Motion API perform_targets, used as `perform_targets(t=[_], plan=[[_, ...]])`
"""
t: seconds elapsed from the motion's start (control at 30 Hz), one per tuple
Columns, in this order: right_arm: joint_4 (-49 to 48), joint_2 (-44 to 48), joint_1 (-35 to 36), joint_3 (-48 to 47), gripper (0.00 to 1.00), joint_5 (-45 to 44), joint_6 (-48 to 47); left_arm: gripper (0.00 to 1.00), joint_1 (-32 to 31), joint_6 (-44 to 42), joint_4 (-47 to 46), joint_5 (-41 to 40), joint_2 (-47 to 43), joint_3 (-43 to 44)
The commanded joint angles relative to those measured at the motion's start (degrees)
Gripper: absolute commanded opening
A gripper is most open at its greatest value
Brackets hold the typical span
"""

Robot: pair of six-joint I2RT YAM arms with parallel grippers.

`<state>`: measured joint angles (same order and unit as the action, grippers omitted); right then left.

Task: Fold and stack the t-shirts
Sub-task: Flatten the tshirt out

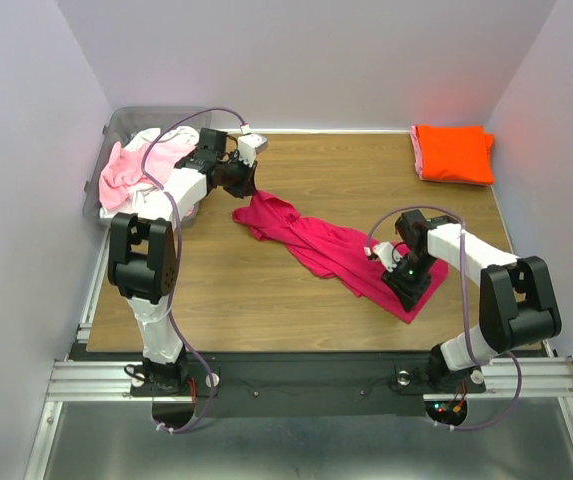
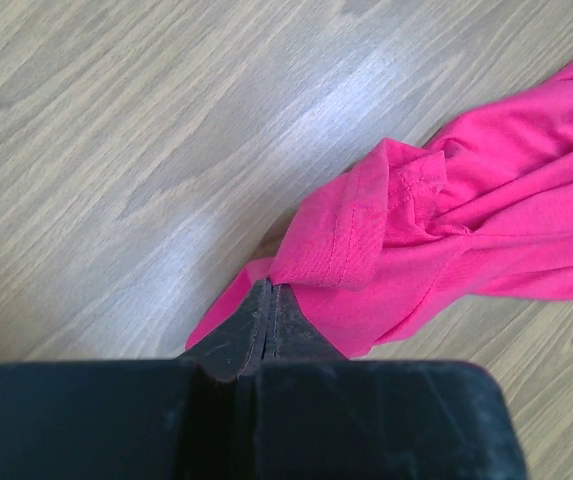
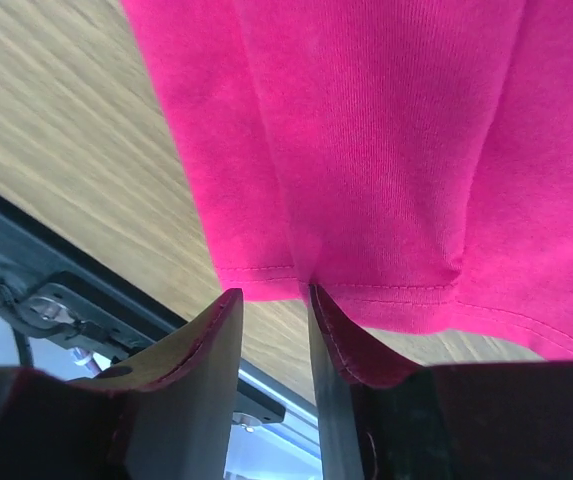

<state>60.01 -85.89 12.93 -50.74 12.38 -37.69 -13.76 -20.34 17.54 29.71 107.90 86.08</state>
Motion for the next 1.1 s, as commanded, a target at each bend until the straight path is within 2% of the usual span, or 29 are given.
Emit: perform_targets(t=[0.0, 0.33, 0.63, 0.93, 0.97, 1.07], plan=[[-3.5, -0.9, 0.5, 1.2, 0.39, -3.0, -0.1, 0.00, 0.1, 0.2, -0.2, 0.5, -0.2, 2.2], [-9.9, -0.7, 0.5, 2.1, 0.37, -8.8, 2.3, 0.00, 0.1, 0.0, 0.1, 0.6, -0.1, 2.2], [-10.5, 0.1, 0.4, -0.3, 0.33, -10.0, 3.4, 0.00, 0.1, -0.5, 0.9, 0.6, 0.1, 2.9], [-11.0, 0.7, 0.5, -2.2, 0.09, -12.0, 4.1, 0.00, 0.1, -0.9, 1.5, 0.4, 0.0, 3.4], [-11.1, 1.4, 0.5, -2.4, 0.03, -12.0, 4.2, 0.00, 0.1, -1.0, 1.7, 0.4, -0.2, 3.6], [-11.1, 2.8, 0.5, -3.6, 0.01, -14.9, 3.9, 0.00, 0.2, -0.9, 1.7, 0.3, -1.0, 4.2]])
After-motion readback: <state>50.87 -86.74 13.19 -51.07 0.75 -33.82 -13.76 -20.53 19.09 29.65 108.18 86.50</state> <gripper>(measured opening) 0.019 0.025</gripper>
